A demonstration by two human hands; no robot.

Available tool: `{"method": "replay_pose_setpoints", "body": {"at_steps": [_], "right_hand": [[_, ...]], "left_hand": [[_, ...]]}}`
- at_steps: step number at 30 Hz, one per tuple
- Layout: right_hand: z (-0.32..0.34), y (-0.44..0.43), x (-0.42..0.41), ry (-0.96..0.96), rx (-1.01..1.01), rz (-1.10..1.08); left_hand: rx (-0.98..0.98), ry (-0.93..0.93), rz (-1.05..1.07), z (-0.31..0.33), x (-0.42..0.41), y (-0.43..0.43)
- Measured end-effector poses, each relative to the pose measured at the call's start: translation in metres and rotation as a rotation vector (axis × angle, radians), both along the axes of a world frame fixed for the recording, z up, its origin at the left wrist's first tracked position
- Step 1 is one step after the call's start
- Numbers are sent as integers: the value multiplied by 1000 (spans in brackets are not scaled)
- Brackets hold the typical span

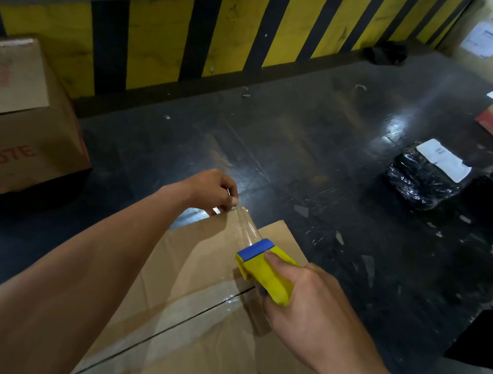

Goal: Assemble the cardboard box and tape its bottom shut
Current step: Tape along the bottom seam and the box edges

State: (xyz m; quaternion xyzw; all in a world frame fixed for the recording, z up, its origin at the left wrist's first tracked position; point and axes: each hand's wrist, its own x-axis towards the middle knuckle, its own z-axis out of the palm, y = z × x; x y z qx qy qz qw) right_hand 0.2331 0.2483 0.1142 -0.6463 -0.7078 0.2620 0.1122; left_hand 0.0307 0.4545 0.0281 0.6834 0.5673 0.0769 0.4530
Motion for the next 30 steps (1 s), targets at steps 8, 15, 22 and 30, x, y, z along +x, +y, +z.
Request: {"method": "replay_pose_setpoints", "body": {"at_steps": [8, 15, 22, 30], "right_hand": [[-2, 8, -2, -26, 6, 28], [-3, 8, -1, -18, -13, 26], [-5, 12, -4, -20, -19, 14], [-3, 14, -7, -55, -22, 4]], "left_hand": [[-20, 26, -14, -5, -1, 7], [-103, 16, -15, -8, -2, 10], [-343, -64, 37, -11, -6, 13], [-311, -55, 48, -6, -8, 14]]}}
